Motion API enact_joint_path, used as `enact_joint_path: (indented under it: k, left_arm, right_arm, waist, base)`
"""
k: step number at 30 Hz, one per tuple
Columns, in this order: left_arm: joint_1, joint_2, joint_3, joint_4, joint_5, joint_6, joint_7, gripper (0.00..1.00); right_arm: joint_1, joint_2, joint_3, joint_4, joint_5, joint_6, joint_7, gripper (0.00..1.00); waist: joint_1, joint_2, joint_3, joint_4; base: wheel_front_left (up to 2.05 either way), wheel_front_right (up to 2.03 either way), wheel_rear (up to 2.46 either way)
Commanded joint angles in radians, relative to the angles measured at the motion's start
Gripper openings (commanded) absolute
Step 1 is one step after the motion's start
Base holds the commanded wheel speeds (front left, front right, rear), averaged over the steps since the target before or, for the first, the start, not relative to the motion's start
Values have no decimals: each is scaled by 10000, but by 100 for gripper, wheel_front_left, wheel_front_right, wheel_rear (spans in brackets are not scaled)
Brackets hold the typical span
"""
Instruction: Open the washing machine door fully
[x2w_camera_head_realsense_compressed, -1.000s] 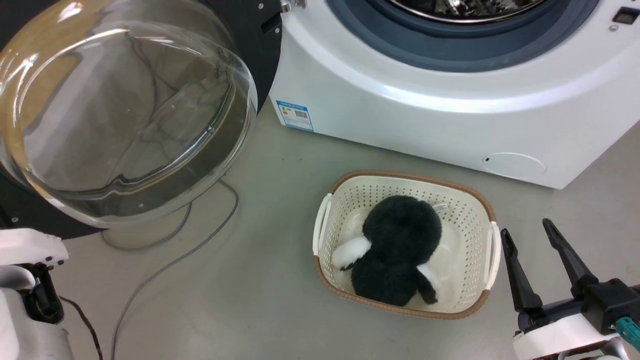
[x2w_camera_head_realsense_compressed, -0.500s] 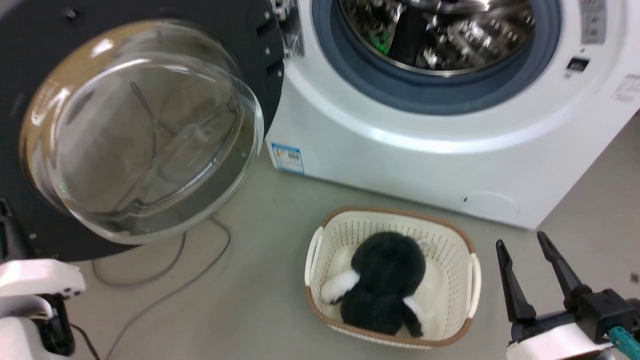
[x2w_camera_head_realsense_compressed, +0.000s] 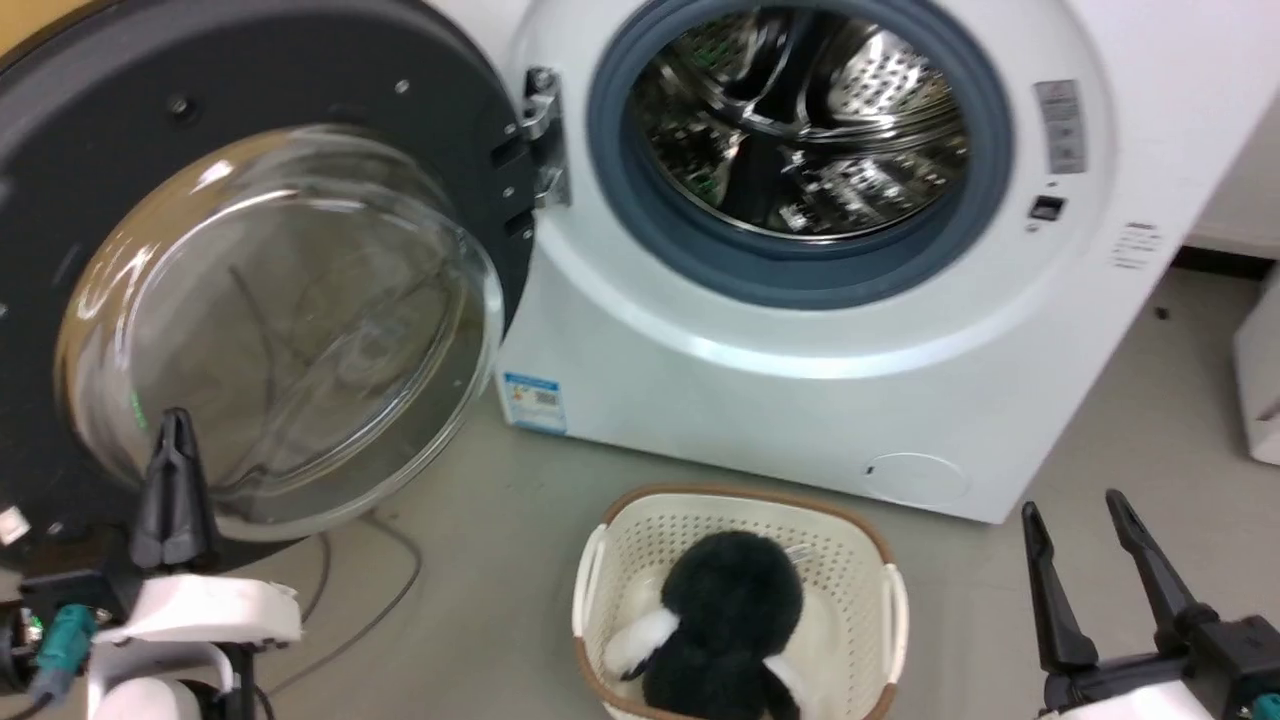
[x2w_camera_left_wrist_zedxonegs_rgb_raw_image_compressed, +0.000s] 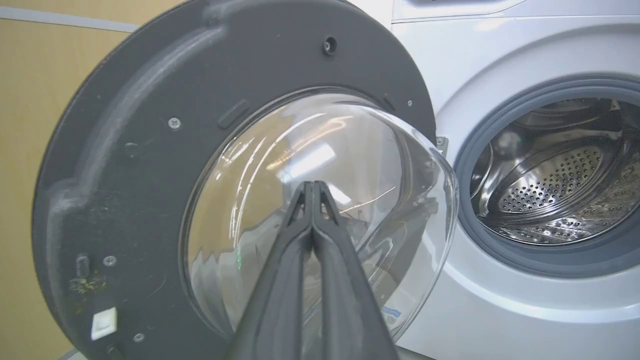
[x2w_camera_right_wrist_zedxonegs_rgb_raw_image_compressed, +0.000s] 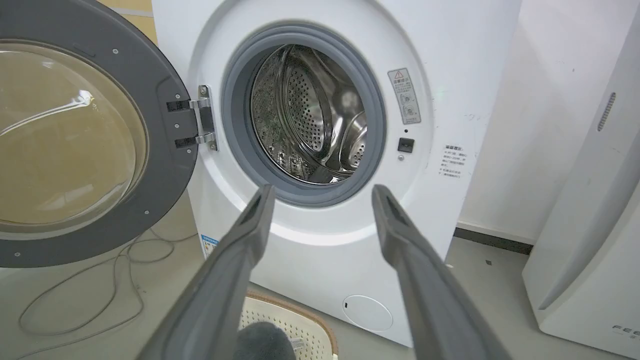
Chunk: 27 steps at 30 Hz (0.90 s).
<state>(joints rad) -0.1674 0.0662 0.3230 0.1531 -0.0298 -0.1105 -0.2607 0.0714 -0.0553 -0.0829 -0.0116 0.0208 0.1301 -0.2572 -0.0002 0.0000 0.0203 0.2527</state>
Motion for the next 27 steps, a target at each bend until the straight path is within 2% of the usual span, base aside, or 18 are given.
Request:
enact_joint_path:
  k: [1,12,27]
  left_arm:
    - [239,-50,-206,-165,-34,-69,-11,100]
    - [1248,-141,-1396,-791,-173,-64,-11,100]
    - [2074,-158,-2467,-813,-57,478,-11,100]
  right_arm:
    - [153,44,-58,-106,29,6,-46,100]
    - [341,49,-165,-370,250,6,-46,100]
    - [504,50,65,-376,424,6,-46,100]
  waist:
    - [2,0,-152,-240]
    - [2,0,-398,-1291]
    - [2,0,-488,-2645]
  base:
    - [0,0,0]
    - [0,0,0]
    - [0,0,0]
